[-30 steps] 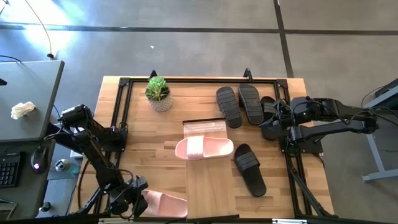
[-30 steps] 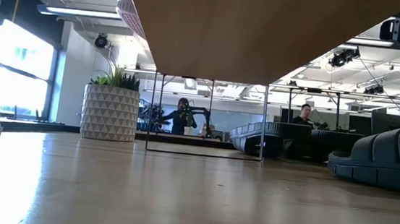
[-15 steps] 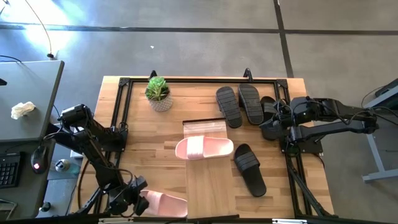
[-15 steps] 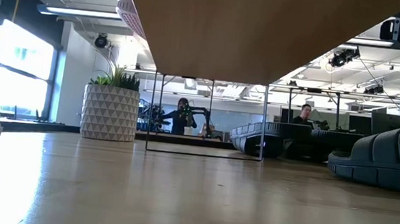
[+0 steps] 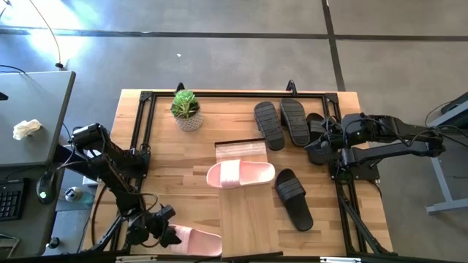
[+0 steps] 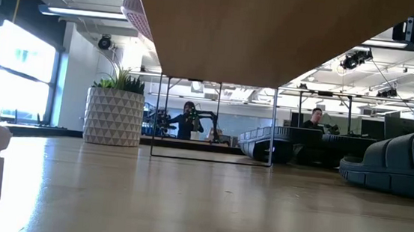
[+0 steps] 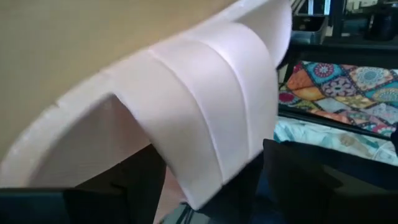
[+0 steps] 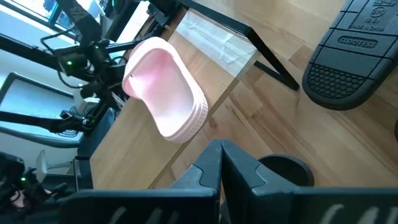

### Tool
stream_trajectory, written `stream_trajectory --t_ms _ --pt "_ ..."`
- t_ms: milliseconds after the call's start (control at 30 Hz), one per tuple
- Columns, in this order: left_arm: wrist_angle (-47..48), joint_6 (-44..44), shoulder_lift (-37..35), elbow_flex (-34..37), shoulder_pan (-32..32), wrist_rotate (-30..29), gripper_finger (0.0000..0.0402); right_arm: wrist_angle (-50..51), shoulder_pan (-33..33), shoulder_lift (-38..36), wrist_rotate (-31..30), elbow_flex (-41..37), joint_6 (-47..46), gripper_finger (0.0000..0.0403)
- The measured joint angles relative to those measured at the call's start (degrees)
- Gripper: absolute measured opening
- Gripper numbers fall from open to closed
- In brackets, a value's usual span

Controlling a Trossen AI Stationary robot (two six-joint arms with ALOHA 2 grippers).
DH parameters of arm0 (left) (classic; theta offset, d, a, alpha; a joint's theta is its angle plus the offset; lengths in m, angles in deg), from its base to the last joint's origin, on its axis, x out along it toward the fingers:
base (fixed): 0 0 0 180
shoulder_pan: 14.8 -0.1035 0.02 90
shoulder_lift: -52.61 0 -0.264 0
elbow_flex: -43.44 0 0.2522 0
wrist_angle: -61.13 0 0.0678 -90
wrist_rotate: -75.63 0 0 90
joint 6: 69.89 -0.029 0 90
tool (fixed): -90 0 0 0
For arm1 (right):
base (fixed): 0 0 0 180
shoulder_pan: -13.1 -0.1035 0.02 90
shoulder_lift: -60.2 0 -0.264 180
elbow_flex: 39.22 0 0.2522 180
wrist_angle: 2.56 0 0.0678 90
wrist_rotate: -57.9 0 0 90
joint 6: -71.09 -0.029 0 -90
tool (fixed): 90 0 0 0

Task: Pick and place slides into the shelf
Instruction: Put the pink slipper on the shelf

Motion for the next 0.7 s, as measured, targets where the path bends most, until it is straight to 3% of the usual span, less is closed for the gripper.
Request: stream_trajectory --t_ms 167,267,600,700 --pt "0.4 -0.4 0.0 0.4 0.0 0.7 0.0243 0.0 0.0 0.0 0.0 0.0 -0.6 0.0000" --pt "1.4 -0.5 0.0 0.4 0.0 0.2 0.0219 0.0 0.0 0.0 0.0 0.0 -0.6 0.0000" --pt "1.1 -0.9 0.0 0.4 0.0 0.0 0.0032 0.0 0.0 0.0 -0.5 0.0 0.4 0.0000" --pt "0.3 -0.9 0.0 0.4 0.0 0.0 0.0012 0.0 0.0 0.0 -0.5 0.0 0.4 0.0000"
